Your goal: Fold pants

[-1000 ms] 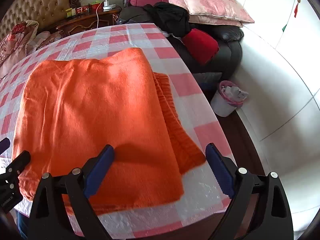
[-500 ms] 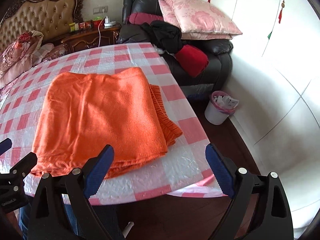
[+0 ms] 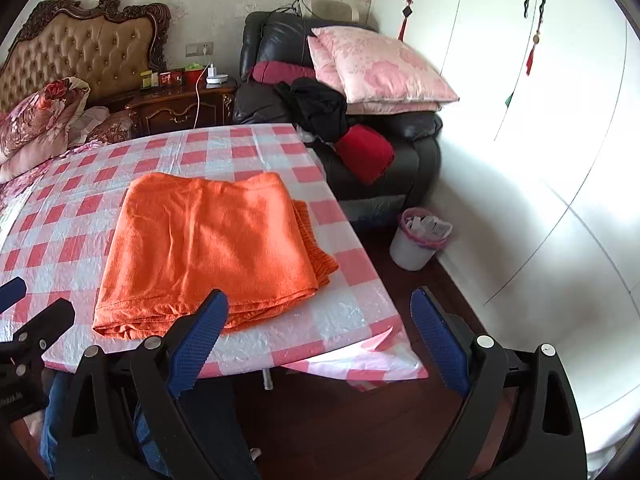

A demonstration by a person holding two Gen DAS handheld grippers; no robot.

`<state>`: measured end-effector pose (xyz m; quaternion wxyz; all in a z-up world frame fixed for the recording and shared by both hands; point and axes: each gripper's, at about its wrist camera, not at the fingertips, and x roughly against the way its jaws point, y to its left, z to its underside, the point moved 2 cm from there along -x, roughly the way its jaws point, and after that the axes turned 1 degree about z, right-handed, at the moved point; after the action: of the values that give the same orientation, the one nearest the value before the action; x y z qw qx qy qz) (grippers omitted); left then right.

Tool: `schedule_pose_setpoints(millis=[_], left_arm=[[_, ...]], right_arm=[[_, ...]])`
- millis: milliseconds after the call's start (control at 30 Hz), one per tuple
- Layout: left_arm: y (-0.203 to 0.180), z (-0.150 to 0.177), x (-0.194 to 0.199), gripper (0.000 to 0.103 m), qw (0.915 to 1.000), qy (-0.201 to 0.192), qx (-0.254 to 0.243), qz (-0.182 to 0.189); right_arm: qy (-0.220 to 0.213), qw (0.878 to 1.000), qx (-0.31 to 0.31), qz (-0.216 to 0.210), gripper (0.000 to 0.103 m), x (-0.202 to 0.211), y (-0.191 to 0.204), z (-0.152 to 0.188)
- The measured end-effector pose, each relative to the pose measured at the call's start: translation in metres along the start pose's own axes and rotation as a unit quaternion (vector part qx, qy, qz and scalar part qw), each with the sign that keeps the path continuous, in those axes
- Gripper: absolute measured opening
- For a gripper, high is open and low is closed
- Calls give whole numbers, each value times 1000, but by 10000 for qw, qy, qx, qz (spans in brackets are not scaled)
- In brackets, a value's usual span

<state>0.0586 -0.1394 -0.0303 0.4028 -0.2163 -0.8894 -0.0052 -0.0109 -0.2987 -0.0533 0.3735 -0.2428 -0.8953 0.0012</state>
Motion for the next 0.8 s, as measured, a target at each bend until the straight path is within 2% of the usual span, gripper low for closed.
schedule_pose_setpoints(millis=[200,800], left_arm=[[-1,0,0,101,10000,-28,-6,53],[-7,0,-1,101,9999,-12,-107,107]], right_arm=[[-107,9999,43,27,89,8,0,-3],[-26,10000,-16,4,89,3,0,4]])
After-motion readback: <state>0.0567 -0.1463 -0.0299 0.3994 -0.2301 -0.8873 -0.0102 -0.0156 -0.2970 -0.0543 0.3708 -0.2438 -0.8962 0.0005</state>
